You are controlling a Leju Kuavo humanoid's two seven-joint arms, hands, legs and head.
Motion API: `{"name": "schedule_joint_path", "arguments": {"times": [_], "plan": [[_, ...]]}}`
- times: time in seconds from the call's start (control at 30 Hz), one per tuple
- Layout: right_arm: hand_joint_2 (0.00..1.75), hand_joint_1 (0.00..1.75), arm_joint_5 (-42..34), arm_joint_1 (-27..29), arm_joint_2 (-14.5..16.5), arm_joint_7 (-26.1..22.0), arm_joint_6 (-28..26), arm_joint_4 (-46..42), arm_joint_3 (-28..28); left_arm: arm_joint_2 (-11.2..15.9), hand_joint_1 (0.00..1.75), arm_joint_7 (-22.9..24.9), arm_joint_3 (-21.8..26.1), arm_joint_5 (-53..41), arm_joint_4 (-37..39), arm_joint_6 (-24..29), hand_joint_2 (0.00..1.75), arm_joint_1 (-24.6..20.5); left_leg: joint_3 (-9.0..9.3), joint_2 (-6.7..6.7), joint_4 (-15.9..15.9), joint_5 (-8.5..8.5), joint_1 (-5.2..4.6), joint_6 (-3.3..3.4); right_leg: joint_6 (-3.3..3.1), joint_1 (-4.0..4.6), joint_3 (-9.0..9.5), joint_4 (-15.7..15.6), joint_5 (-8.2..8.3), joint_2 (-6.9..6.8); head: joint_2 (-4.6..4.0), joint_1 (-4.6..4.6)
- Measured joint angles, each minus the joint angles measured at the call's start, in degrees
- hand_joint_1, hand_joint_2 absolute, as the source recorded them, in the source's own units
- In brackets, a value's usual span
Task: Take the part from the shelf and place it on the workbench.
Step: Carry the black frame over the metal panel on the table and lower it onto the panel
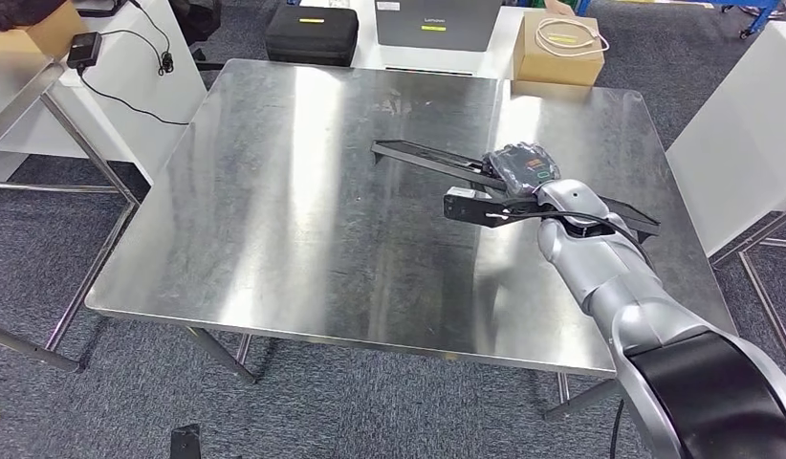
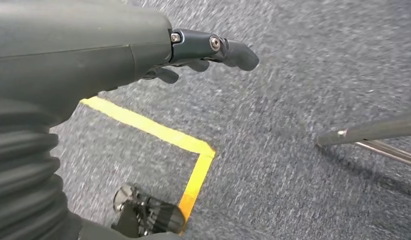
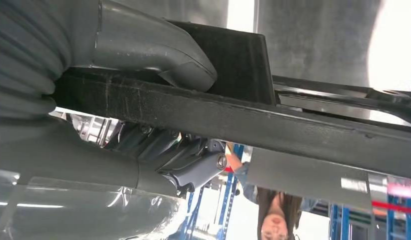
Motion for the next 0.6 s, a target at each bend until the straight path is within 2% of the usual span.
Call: {"name": "schedule_joint_path", "arguments": {"times": [0.03,0.07,0.1,0.17,0.2,0.23,0.3,0.33,0.37,0.43,0.47,0.5,0.53,0.57,0.6], "plan": [[1.75,1.75,0.01,0.13,-0.05,-0.02,0.00,0.09,-0.01,-0.03,0.00,-0.01,0.13,0.10,0.00,-0.15,1.75,0.04,0.03,-0.11,0.05,-0.07,0.00,-0.05,0.45,-0.04,-0.06,-0.74,0.87,-0.01,0.00,0.01],[1.75,1.75,0.01,0.15,-0.10,-0.05,-0.01,0.14,-0.03,-0.07,0.00,-0.01,0.23,0.14,0.00,-0.17,1.75,0.06,0.07,-0.20,0.18,-0.19,0.00,-0.19,0.97,-0.13,1.13,-3.95,2.58,-0.06,0.00,0.01],[1.75,1.75,0.01,0.03,-0.12,-0.09,-0.01,0.15,-0.08,-0.11,0.00,-0.02,0.31,0.15,0.00,-0.17,1.75,0.05,0.03,-0.27,0.48,-0.41,-0.05,-0.47,1.33,-0.28,3.08,-8.61,4.61,-0.25,0.00,0.02],[1.75,1.75,0.01,-0.28,-0.08,-0.18,-0.04,0.16,-0.16,-0.17,0.00,-0.04,0.49,0.16,0.00,-0.17,1.75,0.02,-0.19,-0.38,1.23,-1.02,-0.36,-1.15,1.26,-0.39,6.51,-15.76,7.60,-0.47,0.00,-0.04],[1.75,1.75,0.02,-0.36,-0.05,-0.22,-0.06,0.17,-0.20,-0.20,0.00,-0.05,0.60,0.17,0.00,-0.15,1.75,0.04,-0.31,-0.41,1.51,-1.24,-0.48,-1.45,0.90,-0.39,7.26,-17.20,8.18,-0.53,0.00,-0.06],[1.75,1.75,0.03,-0.39,-0.02,-0.26,-0.08,0.19,-0.21,-0.21,0.00,-0.04,0.68,0.18,0.00,-0.10,1.75,0.06,-0.37,-0.42,1.63,-1.35,-0.54,-1.66,0.49,-0.34,7.38,-17.14,8.27,-0.45,0.00,-0.08],[1.75,1.75,0.07,-0.47,0.04,-0.30,-0.09,0.21,-0.27,-0.18,0.00,-0.03,0.80,0.19,0.00,0.07,1.75,0.13,-0.57,-0.36,2.21,-1.79,-0.38,-2.11,-0.19,-0.75,7.48,-17.18,8.40,-0.41,0.00,-0.07],[1.75,1.75,0.09,-0.55,0.10,-0.31,-0.09,0.22,-0.32,-0.17,0.00,-0.03,0.84,0.19,0.00,0.20,1.75,0.15,-1.08,-0.27,3.48,-2.68,-0.25,-2.47,-0.52,-0.96,7.61,-17.22,8.43,-0.41,0.00,-0.19],[1.75,1.75,0.12,-0.62,0.20,-0.32,-0.09,0.22,-0.36,-0.15,0.00,-0.03,0.88,0.19,0.00,0.35,1.75,0.15,-2.12,-0.13,5.90,-4.12,-0.06,-2.89,-0.78,-1.14,7.74,-17.26,8.44,-0.39,0.00,-0.32],[1.75,1.75,0.21,-0.66,0.38,-0.33,-0.09,0.24,-0.40,-0.17,0.00,-0.03,1.00,0.19,0.00,0.66,1.75,0.17,-5.71,0.16,13.51,-7.81,0.37,-3.66,-1.08,-1.05,7.84,-17.21,8.36,-0.33,0.00,-0.58],[1.75,1.75,0.28,-0.64,0.43,-0.34,-0.09,0.27,-0.40,-0.19,0.00,-0.03,1.06,0.20,0.00,0.71,1.75,0.19,-7.46,0.24,16.84,-8.95,0.54,-3.89,-1.11,-1.00,7.85,-17.18,8.33,-0.30,0.00,-0.58],[1.75,1.75,0.34,-0.59,0.44,-0.34,-0.09,0.32,-0.40,-0.20,0.00,-0.04,1.12,0.22,0.00,0.73,1.75,0.23,-8.47,0.27,18.51,-9.09,0.66,-4.01,-1.13,-0.97,7.88,-17.15,8.29,-0.27,0.00,-0.59],[1.75,1.75,0.38,-0.56,0.45,-0.34,-0.09,0.37,-0.40,-0.21,0.00,-0.05,1.17,0.23,0.00,0.70,1.75,0.28,-8.21,0.29,17.58,-7.96,0.79,-4.11,-1.20,-0.99,7.96,-17.13,8.22,-0.26,0.00,-0.59],[1.75,1.75,0.37,-0.55,0.47,-0.34,-0.09,0.41,-0.41,-0.21,0.00,-0.07,1.23,0.26,0.00,0.63,1.75,0.31,-6.81,0.31,14.48,-5.93,1.00,-4.35,-1.31,-1.03,8.08,-17.08,8.12,-0.25,0.00,-0.58],[1.75,1.75,0.28,-0.60,0.49,-0.34,-0.09,0.44,-0.42,-0.21,0.00,-0.11,1.31,0.27,0.00,0.59,1.75,0.33,-4.65,0.35,10.02,-3.80,1.29,-4.79,-1.34,-0.95,8.21,-16.98,7.95,-0.24,0.00,-0.58]]}}
